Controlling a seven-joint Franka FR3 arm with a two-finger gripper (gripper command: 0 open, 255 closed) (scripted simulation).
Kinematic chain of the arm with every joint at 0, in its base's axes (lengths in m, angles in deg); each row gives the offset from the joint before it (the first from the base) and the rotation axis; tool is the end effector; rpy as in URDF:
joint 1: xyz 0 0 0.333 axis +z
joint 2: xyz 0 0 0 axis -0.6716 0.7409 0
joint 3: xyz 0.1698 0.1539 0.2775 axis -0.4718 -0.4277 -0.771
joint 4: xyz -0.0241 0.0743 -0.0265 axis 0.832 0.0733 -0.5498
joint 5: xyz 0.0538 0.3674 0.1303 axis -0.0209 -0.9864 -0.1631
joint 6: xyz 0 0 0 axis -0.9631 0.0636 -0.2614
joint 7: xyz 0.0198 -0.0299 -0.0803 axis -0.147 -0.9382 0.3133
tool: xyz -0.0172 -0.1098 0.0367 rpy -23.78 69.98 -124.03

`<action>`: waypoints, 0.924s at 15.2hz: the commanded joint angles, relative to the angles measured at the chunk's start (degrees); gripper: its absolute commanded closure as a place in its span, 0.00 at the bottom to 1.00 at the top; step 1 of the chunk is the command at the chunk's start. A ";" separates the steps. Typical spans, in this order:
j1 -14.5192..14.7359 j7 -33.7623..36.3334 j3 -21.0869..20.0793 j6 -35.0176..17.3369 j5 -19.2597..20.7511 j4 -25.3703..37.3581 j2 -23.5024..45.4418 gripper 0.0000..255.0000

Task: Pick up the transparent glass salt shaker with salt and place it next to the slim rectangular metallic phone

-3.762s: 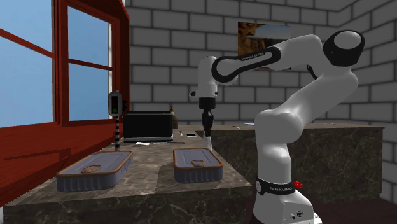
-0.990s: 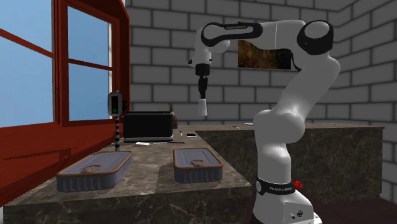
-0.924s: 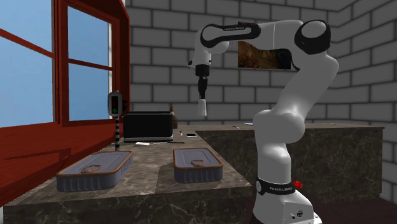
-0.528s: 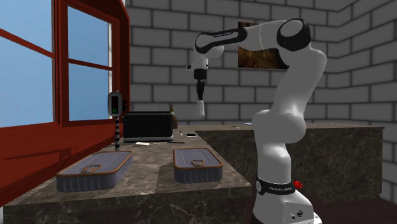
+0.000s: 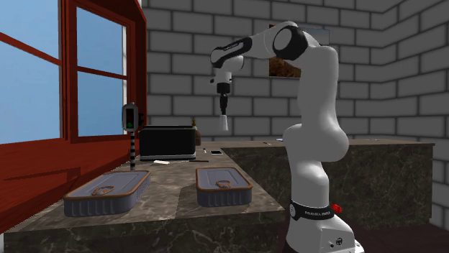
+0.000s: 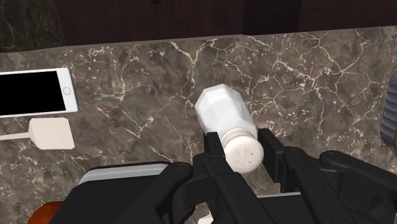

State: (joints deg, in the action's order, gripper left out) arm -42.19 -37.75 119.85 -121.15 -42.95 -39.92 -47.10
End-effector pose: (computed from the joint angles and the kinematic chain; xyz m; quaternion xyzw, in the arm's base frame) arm 0.2261 -0.4870 0.6453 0.9998 0.0210 0.0030 0.0007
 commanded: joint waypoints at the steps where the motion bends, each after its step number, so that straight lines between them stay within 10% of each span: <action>1: -0.61 -7.96 6.42 0.71 -8.96 5.89 10.16 1.00; 8: -31.35 -22.24 -0.50 12.37 -33.94 34.86 38.99 1.00; 14: -27.13 -22.71 0.36 6.30 -32.30 26.49 37.21 1.00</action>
State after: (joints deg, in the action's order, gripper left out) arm -69.99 -60.33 120.01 -113.84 -75.48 -12.05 -9.58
